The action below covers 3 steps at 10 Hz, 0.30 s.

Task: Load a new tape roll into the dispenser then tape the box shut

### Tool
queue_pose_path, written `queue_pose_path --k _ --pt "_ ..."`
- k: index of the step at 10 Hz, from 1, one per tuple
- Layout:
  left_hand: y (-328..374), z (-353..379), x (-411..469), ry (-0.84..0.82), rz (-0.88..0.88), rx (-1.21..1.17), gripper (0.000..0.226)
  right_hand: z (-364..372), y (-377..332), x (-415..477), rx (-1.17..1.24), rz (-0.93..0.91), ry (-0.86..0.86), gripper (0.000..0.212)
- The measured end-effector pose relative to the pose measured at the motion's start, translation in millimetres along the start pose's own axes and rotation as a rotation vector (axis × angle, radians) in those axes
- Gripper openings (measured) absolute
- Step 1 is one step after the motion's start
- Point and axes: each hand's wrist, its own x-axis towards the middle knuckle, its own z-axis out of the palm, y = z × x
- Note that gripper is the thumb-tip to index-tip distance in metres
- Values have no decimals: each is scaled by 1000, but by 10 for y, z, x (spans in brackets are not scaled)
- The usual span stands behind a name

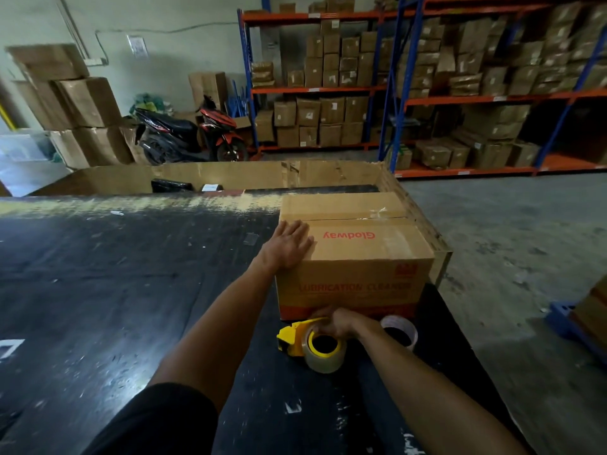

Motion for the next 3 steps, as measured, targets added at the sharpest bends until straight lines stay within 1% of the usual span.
queue_pose_path --k 1,2,3 --pt "82 -72 -91 7 -89 -30 65 62 64 -7 -54 -26 80 41" --pt "139 -71 -164 123 -80 89 64 -48 94 -251 -69 -62 137 45" --pt "178 -33 -302 287 -17 127 63 -101 283 -529 -61 -60 191 48"
